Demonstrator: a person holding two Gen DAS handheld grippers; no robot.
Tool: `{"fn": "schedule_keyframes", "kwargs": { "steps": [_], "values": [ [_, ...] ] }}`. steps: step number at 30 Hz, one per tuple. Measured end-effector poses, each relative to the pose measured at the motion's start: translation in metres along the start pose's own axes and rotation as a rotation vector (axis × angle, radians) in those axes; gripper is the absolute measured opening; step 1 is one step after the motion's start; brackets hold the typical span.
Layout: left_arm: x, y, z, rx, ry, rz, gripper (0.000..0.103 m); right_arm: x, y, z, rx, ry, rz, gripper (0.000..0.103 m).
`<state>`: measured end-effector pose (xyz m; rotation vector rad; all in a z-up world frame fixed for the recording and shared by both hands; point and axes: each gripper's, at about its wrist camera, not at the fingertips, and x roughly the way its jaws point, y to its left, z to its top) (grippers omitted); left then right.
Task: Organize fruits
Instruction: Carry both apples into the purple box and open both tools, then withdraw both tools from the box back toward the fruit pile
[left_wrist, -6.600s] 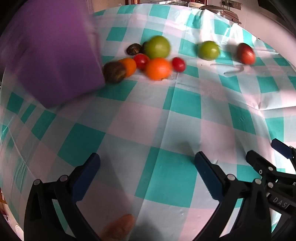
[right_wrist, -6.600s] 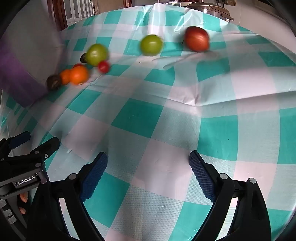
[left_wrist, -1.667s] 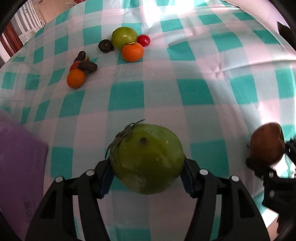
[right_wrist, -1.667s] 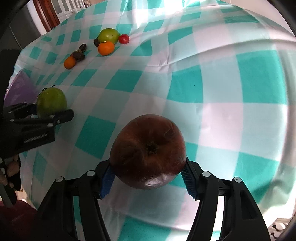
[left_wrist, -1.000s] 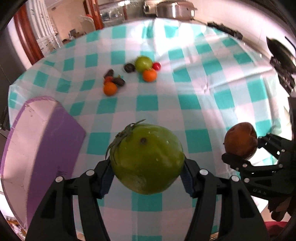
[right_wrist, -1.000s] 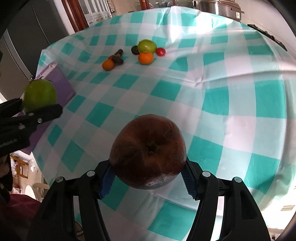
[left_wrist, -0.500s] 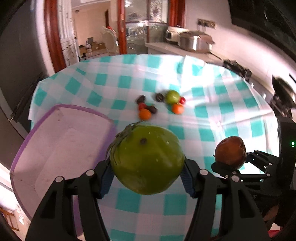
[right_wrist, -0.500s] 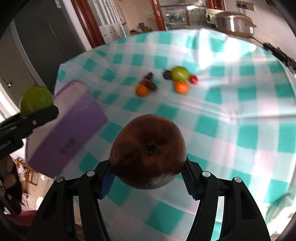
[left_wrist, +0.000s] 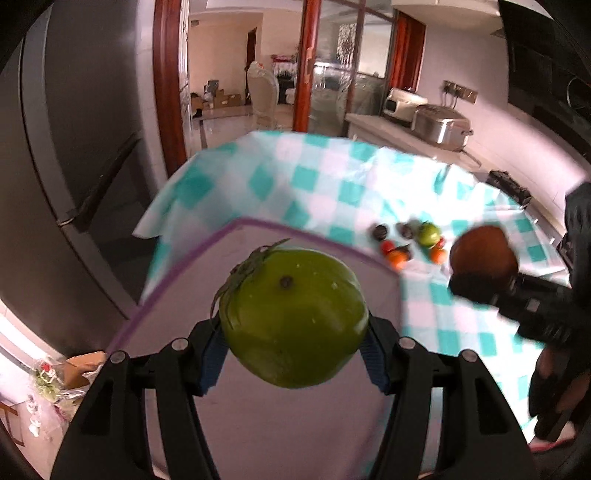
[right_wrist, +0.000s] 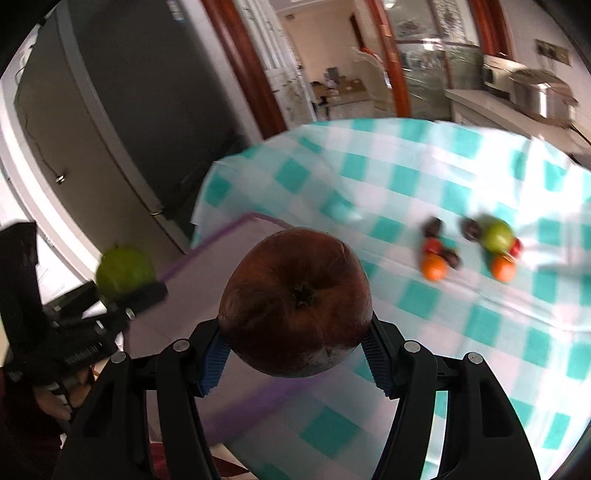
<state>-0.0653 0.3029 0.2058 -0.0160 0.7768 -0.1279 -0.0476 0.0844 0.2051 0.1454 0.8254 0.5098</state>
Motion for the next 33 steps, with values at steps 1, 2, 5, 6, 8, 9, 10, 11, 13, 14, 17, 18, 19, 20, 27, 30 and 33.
{"fn": "schedule_keyframes", "kwargs": {
  "steps": [1, 2, 5, 6, 8, 9, 10, 11, 13, 14, 17, 18, 19, 20, 27, 30, 33],
  "values": [
    [0.002, 0.012, -0.003, 0.008, 0.012, 0.005, 0.062, 0.008, 0.009, 0.005, -0.004, 0.006, 0.008, 0.062],
    [0.005, 0.021, -0.005, 0.02, 0.024, 0.006, 0.062, 0.016, 0.017, 0.01, -0.003, 0.014, 0.015, 0.062],
    [0.017, 0.038, -0.015, 0.089, 0.079, 0.004, 0.062, 0.042, 0.043, 0.02, -0.034, 0.053, 0.032, 0.062],
    [0.022, 0.039, -0.019, 0.112, 0.098, 0.004, 0.062, 0.052, 0.052, 0.023, -0.06, 0.072, 0.025, 0.062],
    [0.037, 0.039, -0.027, 0.181, 0.159, -0.007, 0.062, 0.078, 0.073, 0.027, -0.146, 0.157, -0.021, 0.062],
    [0.044, 0.038, -0.031, 0.208, 0.19, -0.012, 0.062, 0.095, 0.08, 0.026, -0.175, 0.221, -0.037, 0.062],
    [0.053, 0.036, -0.036, 0.24, 0.238, -0.021, 0.062, 0.109, 0.083, 0.025, -0.185, 0.267, -0.042, 0.062],
    [0.061, 0.035, -0.04, 0.255, 0.274, -0.03, 0.062, 0.126, 0.085, 0.024, -0.193, 0.321, -0.051, 0.062],
    [0.075, 0.035, -0.048, 0.267, 0.347, -0.05, 0.062, 0.157, 0.085, 0.022, -0.19, 0.428, -0.086, 0.062],
    [0.082, 0.034, -0.051, 0.274, 0.388, -0.06, 0.062, 0.169, 0.083, 0.021, -0.177, 0.472, -0.094, 0.062],
    [0.099, 0.035, -0.06, 0.275, 0.502, -0.085, 0.062, 0.211, 0.083, 0.016, -0.162, 0.61, -0.158, 0.062],
    [0.106, 0.036, -0.064, 0.271, 0.546, -0.086, 0.062, 0.22, 0.084, 0.013, -0.181, 0.642, -0.184, 0.062],
    [0.11, 0.037, -0.066, 0.268, 0.57, -0.082, 0.062, 0.232, 0.086, 0.008, -0.207, 0.688, -0.216, 0.062],
    [0.115, 0.039, -0.069, 0.27, 0.598, -0.075, 0.062, 0.24, 0.087, 0.003, -0.227, 0.724, -0.234, 0.062],
    [0.135, 0.052, -0.082, 0.273, 0.722, -0.04, 0.062, 0.272, 0.092, -0.025, -0.31, 0.871, -0.309, 0.063],
    [0.133, 0.055, -0.081, 0.268, 0.706, -0.046, 0.063, 0.271, 0.095, -0.024, -0.31, 0.859, -0.31, 0.064],
    [0.129, 0.057, -0.081, 0.262, 0.691, -0.053, 0.072, 0.273, 0.094, -0.019, -0.299, 0.838, -0.321, 0.072]
  ]
}}
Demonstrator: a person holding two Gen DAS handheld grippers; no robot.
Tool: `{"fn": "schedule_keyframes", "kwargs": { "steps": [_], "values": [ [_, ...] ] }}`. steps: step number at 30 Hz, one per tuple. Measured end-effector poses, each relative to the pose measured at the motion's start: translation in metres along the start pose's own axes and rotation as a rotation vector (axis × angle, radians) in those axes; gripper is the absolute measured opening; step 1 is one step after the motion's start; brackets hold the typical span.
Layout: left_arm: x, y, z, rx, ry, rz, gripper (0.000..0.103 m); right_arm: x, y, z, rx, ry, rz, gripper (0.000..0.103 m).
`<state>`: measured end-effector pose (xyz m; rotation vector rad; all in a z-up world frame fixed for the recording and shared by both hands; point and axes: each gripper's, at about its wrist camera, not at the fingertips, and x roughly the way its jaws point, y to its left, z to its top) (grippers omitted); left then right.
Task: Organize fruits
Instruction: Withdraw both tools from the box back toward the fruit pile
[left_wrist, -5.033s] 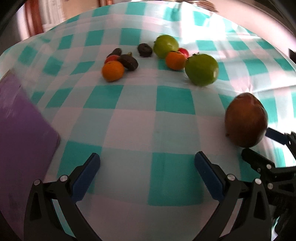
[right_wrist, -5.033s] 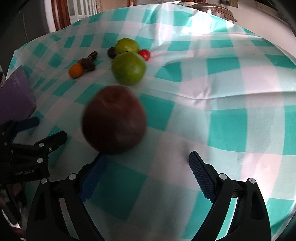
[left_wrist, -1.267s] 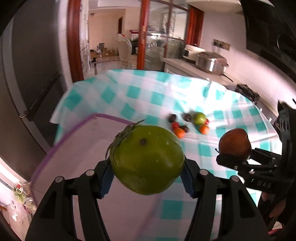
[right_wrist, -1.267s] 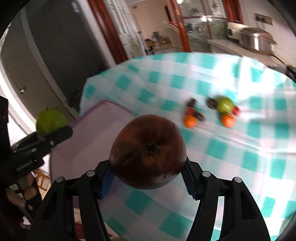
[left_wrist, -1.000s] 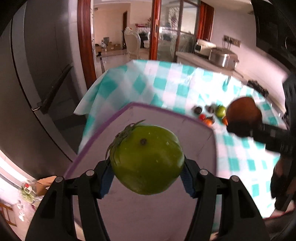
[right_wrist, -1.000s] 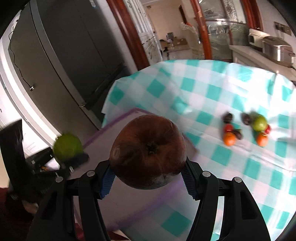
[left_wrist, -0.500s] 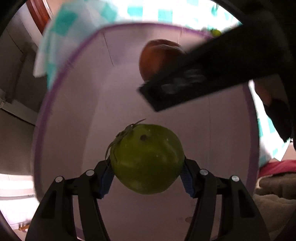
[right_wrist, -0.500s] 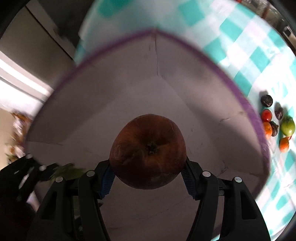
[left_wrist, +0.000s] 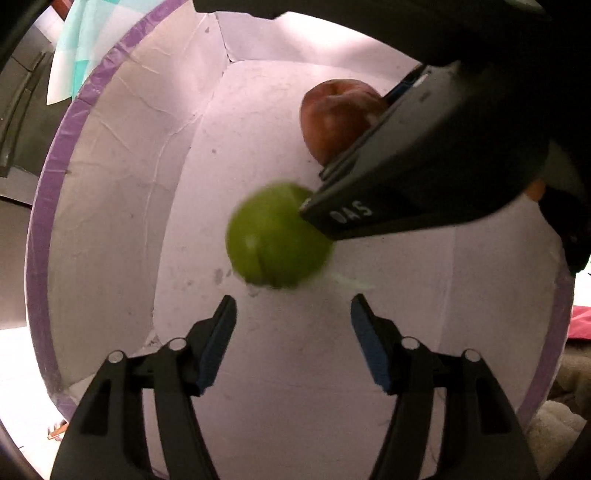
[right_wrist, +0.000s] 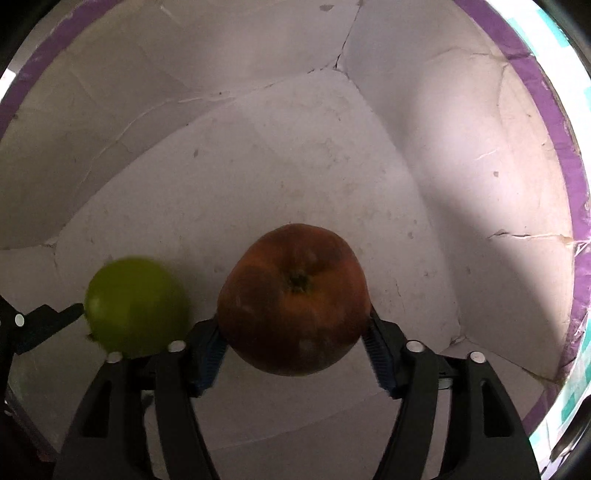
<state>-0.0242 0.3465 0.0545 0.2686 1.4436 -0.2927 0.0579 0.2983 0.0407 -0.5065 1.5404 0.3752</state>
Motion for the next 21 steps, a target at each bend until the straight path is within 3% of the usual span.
{"fn": "schedule_keyframes", "kwargs": {
  "steps": [4, 9, 12, 15, 18, 21],
  "values": [
    [-0.016, 0.0, -0.007, -0.036, -0.095, -0.01, 0.083, -0.017, -0.009, -0.012, 0.06, -0.072, 0.056, 0.077],
    [-0.044, 0.012, -0.02, -0.15, -0.25, 0.003, 0.088, -0.068, -0.028, -0.035, 0.126, -0.317, 0.129, 0.077],
    [-0.072, 0.009, -0.034, -0.231, -0.393, 0.062, 0.092, -0.102, -0.043, -0.056, 0.149, -0.473, 0.222, 0.077],
    [-0.11, -0.004, -0.05, -0.298, -0.584, 0.152, 0.098, -0.14, -0.06, -0.095, 0.151, -0.685, 0.307, 0.077],
    [-0.145, -0.038, -0.063, -0.364, -0.752, 0.225, 0.101, -0.16, -0.082, -0.13, 0.149, -0.778, 0.339, 0.077],
    [-0.168, -0.072, -0.059, -0.396, -0.849, 0.241, 0.101, -0.176, -0.116, -0.171, 0.181, -0.832, 0.336, 0.077]
  ]
}}
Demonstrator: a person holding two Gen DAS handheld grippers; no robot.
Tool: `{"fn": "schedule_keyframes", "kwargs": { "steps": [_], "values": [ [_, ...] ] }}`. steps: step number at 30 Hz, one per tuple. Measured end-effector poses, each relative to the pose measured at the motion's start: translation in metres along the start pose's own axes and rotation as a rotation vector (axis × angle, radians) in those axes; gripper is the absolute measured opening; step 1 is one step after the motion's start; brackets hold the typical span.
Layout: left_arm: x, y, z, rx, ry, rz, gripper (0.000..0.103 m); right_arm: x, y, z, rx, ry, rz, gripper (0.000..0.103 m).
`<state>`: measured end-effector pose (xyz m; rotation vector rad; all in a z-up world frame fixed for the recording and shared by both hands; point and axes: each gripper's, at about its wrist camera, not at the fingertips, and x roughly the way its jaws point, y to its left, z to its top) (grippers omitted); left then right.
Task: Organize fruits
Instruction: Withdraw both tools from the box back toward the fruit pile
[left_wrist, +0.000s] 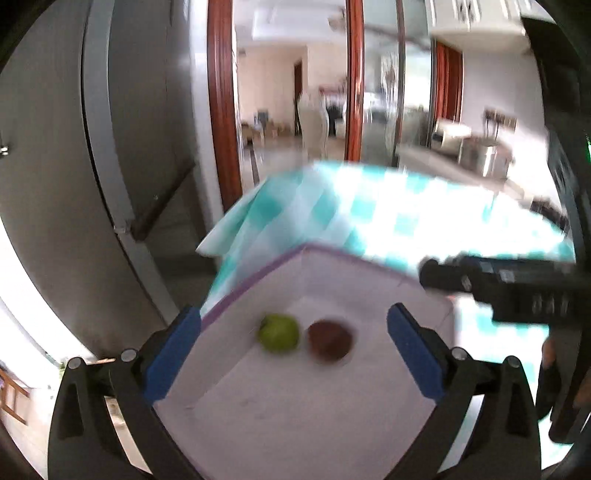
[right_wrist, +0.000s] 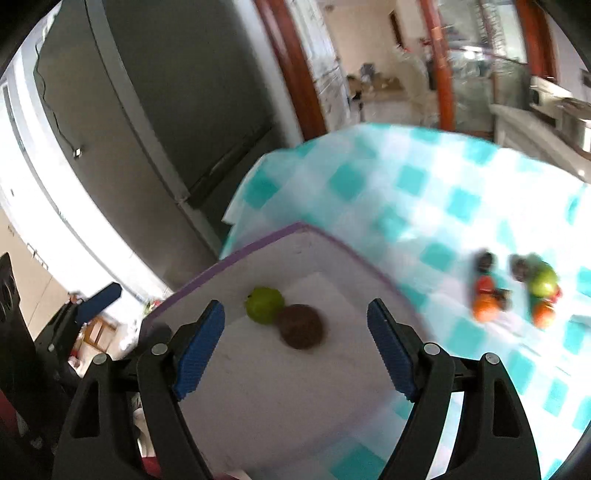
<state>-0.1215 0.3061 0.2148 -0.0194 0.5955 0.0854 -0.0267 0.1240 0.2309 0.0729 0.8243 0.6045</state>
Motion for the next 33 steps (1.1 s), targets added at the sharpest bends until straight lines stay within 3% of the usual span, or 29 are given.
{"fn": "schedule_keyframes", "kwargs": {
  "steps": [4, 8, 12, 16, 24, 33],
  "values": [
    [-0.022, -0.069, 0.002, 0.051, 0.022, -0.076, 0.101, -0.062, -0.079, -0.035, 0.102, -0.03, -0.097, 0.078],
    [-0.028, -0.142, -0.014, 0.166, 0.095, -0.142, 0.101, -0.085, -0.159, -0.09, 0.233, 0.02, -0.191, 0.078],
    [-0.026, -0.206, -0.049, 0.298, 0.188, -0.186, 0.101, -0.094, -0.206, -0.146, 0.315, 0.084, -0.242, 0.078],
    [-0.014, -0.235, -0.072, 0.348, 0.247, -0.222, 0.101, -0.102, -0.233, -0.187, 0.358, 0.142, -0.268, 0.078],
    [0.014, -0.266, -0.087, 0.39, 0.351, -0.256, 0.101, -0.089, -0.25, -0.21, 0.361, 0.208, -0.288, 0.078],
    [0.099, -0.295, -0.07, 0.354, 0.419, -0.322, 0.101, -0.074, -0.294, -0.189, 0.376, 0.243, -0.385, 0.078]
  ]
}}
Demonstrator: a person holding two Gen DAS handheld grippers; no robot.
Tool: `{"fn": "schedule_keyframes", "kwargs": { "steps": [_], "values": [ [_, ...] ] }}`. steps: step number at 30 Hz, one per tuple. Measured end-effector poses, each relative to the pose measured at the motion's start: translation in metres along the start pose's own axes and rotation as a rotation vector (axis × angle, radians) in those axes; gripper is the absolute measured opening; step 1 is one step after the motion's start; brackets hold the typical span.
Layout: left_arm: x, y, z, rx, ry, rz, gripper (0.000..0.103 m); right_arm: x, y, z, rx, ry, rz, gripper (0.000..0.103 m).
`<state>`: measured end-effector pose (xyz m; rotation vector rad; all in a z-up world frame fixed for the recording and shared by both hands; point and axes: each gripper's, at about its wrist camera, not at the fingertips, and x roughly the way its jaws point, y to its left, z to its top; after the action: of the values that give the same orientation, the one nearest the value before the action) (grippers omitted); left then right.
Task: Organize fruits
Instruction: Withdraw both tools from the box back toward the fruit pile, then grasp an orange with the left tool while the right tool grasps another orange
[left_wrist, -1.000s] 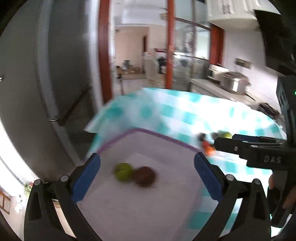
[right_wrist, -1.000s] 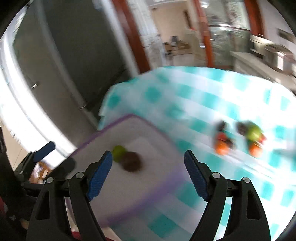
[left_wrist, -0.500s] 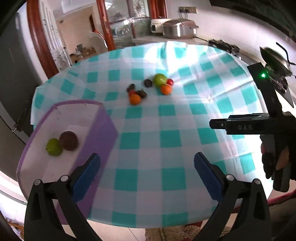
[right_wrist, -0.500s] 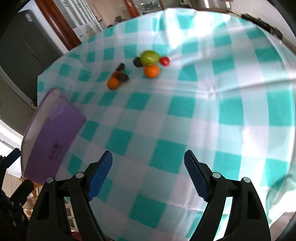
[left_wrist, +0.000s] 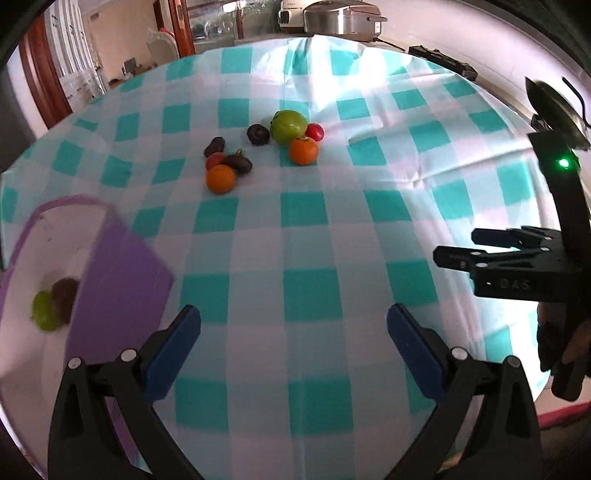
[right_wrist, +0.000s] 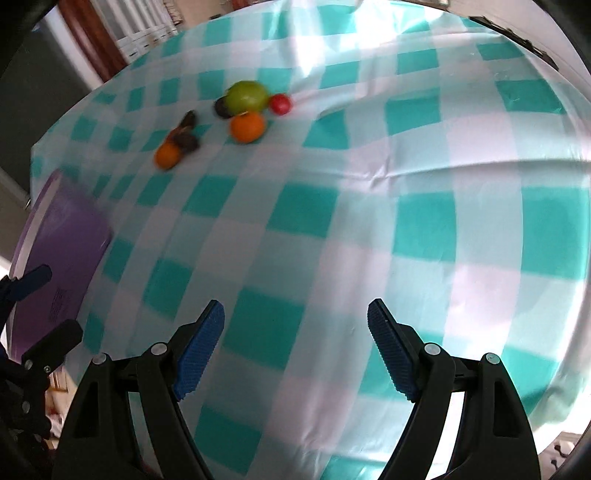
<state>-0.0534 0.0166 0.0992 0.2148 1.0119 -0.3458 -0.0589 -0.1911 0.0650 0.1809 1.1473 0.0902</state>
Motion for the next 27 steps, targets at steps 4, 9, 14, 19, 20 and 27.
{"fn": "schedule_keyframes", "kwargs": {
  "steps": [4, 9, 14, 19, 20, 27],
  "values": [
    [0.04, 0.014, 0.031, -0.004, 0.006, -0.013, 0.101, 0.028, 0.002, 0.035, 0.005, 0.025, -0.029, 0.078],
    [0.082, 0.029, 0.056, -0.012, 0.019, -0.017, 0.101, 0.074, 0.029, 0.092, -0.046, 0.013, -0.011, 0.078],
    [0.116, 0.044, 0.071, -0.003, 0.012, -0.007, 0.101, 0.116, 0.052, 0.139, -0.096, -0.021, 0.004, 0.076],
    [0.134, 0.058, 0.077, -0.049, -0.022, 0.031, 0.101, 0.141, 0.065, 0.159, -0.178, -0.069, -0.041, 0.07],
    [0.137, 0.061, 0.078, -0.072, -0.031, 0.048, 0.101, 0.143, 0.067, 0.161, -0.199, -0.08, -0.053, 0.069],
    [0.155, 0.084, 0.095, -0.226, -0.067, 0.13, 0.101, 0.144, 0.075, 0.16, -0.296, -0.152, -0.089, 0.044]
  ]
}}
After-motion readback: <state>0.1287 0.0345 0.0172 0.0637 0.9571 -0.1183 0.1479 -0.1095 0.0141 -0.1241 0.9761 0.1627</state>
